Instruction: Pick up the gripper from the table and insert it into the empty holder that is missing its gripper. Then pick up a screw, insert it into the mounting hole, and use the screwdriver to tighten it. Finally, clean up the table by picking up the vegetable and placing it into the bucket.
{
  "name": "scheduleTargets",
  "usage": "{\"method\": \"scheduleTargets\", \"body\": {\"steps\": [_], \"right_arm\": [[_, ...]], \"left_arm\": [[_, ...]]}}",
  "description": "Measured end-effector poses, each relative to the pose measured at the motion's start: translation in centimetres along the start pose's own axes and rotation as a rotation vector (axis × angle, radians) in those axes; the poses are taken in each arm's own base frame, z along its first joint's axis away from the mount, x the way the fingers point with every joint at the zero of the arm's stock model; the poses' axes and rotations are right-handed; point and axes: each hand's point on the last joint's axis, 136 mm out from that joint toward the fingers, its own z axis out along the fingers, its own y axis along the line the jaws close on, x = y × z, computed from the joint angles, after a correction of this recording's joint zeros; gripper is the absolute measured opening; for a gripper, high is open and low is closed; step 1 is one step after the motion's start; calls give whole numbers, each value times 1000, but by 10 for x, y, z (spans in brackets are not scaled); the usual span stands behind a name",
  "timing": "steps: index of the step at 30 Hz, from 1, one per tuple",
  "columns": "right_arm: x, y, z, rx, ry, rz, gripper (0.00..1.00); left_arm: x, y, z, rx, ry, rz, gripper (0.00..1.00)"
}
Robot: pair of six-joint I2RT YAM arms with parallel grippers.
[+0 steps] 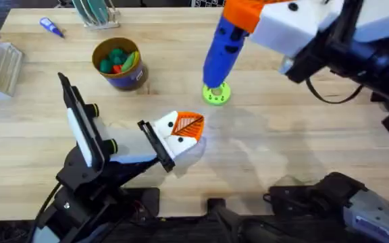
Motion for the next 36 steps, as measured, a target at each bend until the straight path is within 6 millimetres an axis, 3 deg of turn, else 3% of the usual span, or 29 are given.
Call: {"method": "scheduleTargets", "body": {"steps": [5, 15, 24, 36], "right_arm": [[-10, 31, 10, -118, -53, 5, 23], [-1, 69, 35, -264, -76, 36, 23], [0, 81, 36, -298, -71, 46, 23], [18, 80, 46, -304, -27, 67, 23]], "left_arm": [[0, 0, 0, 0, 0, 0, 14], [0, 0, 0, 0, 0, 0, 14], [0, 1, 0, -8, 0, 0, 14], [0, 1, 0, -8, 0, 0, 14]]}}
